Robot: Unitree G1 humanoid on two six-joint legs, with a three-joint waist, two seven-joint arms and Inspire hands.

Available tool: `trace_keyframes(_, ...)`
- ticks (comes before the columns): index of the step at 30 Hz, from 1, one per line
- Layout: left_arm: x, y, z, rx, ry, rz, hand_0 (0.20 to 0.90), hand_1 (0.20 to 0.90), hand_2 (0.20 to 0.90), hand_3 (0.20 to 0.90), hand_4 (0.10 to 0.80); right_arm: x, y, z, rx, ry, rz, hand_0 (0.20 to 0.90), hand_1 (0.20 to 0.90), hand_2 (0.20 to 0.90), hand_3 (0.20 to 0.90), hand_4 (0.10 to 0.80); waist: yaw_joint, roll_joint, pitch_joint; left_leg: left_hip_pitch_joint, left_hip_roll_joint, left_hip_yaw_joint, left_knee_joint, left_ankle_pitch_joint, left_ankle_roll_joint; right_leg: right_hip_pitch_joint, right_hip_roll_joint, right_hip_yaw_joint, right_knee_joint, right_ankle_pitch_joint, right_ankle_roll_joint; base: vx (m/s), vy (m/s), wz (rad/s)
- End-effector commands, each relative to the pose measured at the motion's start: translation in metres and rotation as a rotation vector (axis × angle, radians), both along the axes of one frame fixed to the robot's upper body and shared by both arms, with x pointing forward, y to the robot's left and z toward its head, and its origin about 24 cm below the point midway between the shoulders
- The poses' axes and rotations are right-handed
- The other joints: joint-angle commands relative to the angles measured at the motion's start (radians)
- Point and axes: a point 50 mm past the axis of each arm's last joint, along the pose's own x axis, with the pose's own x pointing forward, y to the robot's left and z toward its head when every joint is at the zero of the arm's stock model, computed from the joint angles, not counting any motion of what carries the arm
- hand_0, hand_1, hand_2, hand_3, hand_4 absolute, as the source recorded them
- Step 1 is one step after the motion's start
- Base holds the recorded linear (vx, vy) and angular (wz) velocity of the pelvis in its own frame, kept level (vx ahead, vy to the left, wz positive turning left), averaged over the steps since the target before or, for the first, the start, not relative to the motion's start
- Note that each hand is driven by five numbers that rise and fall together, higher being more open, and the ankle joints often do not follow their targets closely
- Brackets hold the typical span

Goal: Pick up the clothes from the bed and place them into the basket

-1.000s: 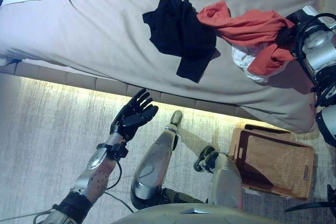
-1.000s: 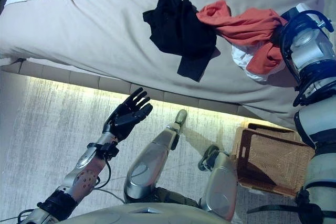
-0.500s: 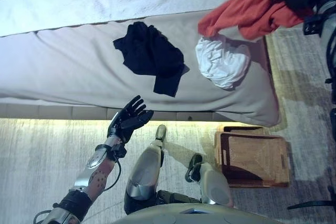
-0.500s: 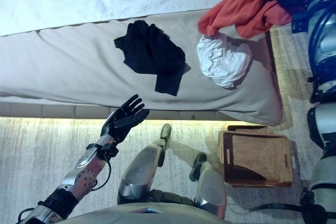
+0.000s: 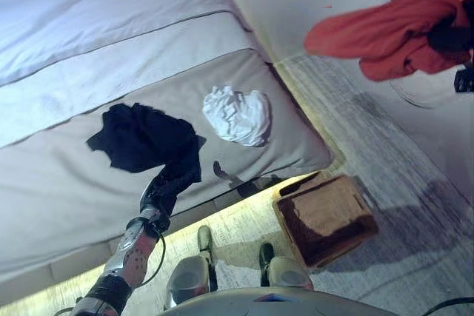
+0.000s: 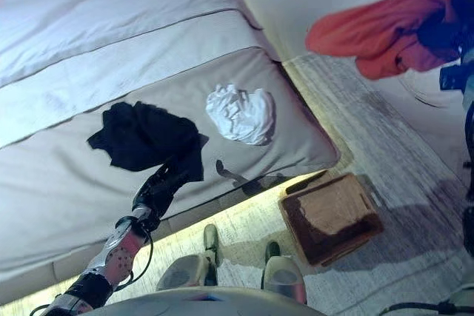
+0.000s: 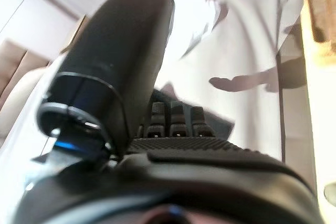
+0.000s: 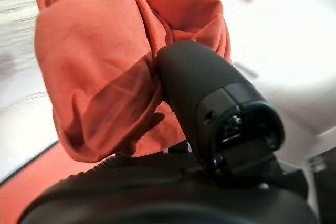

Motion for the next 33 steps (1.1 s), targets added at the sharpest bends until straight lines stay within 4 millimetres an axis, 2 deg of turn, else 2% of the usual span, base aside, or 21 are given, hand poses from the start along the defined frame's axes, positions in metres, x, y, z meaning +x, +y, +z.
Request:
trace_keyframes(1, 0.007, -0.007, 0.0, -0.044, -0.056, 0.016, 0.9, 0.9, 0.9, 0.9, 0.8, -0.017, 0.005, 0.046, -0.137, -0.196, 0.041, 0.3, 0.3, 0.3, 0.2, 0.1, -0.047, 0.023, -0.126, 0.052, 0.015, 0.004, 0.021, -0.129, -0.013, -0.094, 0.071, 0.008, 0.036, 0.076, -0.051, -0.037, -0.04, -0.45)
trace_keyframes(4, 0.009, -0.007, -0.002, -0.046, -0.053, 0.019, 0.9, 0.9, 0.9, 0.9, 0.8, -0.023, 0.005, 0.03, -0.123, -0.167, 0.052, 0.3, 0.3, 0.3, 0.2, 0.1, -0.072, 0.026, -0.127, 0.059, 0.017, 0.024, 0.007, -0.128, -0.014, -0.101, 0.075, 0.037, 0.015, 0.093, -0.044, -0.032, -0.044, -0.36)
trace_keyframes(7, 0.013, -0.009, -0.001, -0.044, -0.065, 0.026, 0.9, 0.9, 0.9, 0.9, 0.8, -0.026, 0.007, 0.003, -0.089, -0.09, 0.076, 0.3, 0.3, 0.3, 0.2, 0.1, -0.116, 0.034, -0.126, 0.067, 0.024, 0.063, -0.001, -0.135, -0.018, -0.115, 0.08, 0.079, -0.019, 0.12, -0.034, -0.05, -0.037, -0.35)
trace_keyframes(13, 0.015, -0.014, -0.002, -0.047, -0.06, 0.017, 0.9, 0.9, 0.9, 0.9, 0.8, -0.022, 0.01, -0.045, 0.035, 0.027, 0.085, 0.3, 0.3, 0.3, 0.2, 0.1, -0.137, 0.044, -0.127, 0.072, 0.031, 0.096, 0.002, -0.144, -0.021, -0.119, 0.096, 0.109, -0.037, 0.127, -0.037, -0.027, -0.054, -0.28)
trace_keyframes(23, 0.016, -0.025, -0.007, -0.054, -0.032, -0.043, 0.9, 0.9, 0.9, 0.9, 0.8, -0.026, 0.018, -0.147, 0.207, 0.281, 0.015, 0.3, 0.3, 0.3, 0.2, 0.1, -0.117, 0.069, -0.129, 0.079, 0.034, 0.091, -0.004, -0.144, -0.028, -0.101, 0.1, 0.099, -0.071, 0.141, -0.037, -0.023, -0.07, 0.01)
trace_keyframes(26, 0.018, -0.026, -0.007, -0.05, -0.034, -0.045, 0.9, 0.9, 0.9, 0.9, 0.8, -0.028, 0.02, -0.16, 0.224, 0.325, 0.007, 0.3, 0.3, 0.3, 0.2, 0.1, -0.111, 0.073, -0.13, 0.079, 0.033, 0.087, -0.004, -0.143, -0.028, -0.097, 0.1, 0.095, -0.074, 0.141, -0.039, -0.026, -0.044, 0.05)
trace_keyframes(28, 0.021, -0.026, -0.006, -0.043, -0.04, -0.054, 0.9, 0.9, 0.9, 0.9, 0.8, -0.032, 0.021, -0.18, 0.236, 0.397, -0.015, 0.3, 0.3, 0.3, 0.2, 0.1, -0.099, 0.078, -0.128, 0.075, 0.03, 0.079, -0.004, -0.142, -0.028, -0.096, 0.099, 0.085, -0.078, 0.141, -0.039, -0.057, -0.047, 0.11)
trace_keyframes(30, 0.022, -0.027, -0.006, -0.042, -0.042, -0.057, 0.9, 0.9, 0.9, 0.9, 0.8, -0.034, 0.021, -0.187, 0.235, 0.433, -0.025, 0.3, 0.3, 0.3, 0.2, 0.1, -0.095, 0.08, -0.126, 0.073, 0.029, 0.074, -0.004, -0.141, -0.028, -0.095, 0.098, 0.083, -0.079, 0.142, -0.039, -0.032, -0.021, 0.15)
trace_keyframes(33, 0.025, -0.031, -0.005, -0.04, -0.041, -0.08, 0.9, 0.9, 0.9, 0.9, 0.8, -0.047, 0.02, -0.219, 0.237, 0.571, -0.064, 0.3, 0.3, 0.3, 0.2, 0.1, -0.073, 0.087, -0.121, 0.067, 0.026, 0.057, -0.004, -0.138, -0.028, -0.092, 0.094, 0.069, -0.086, 0.146, -0.038, -0.041, -0.034, 0.11)
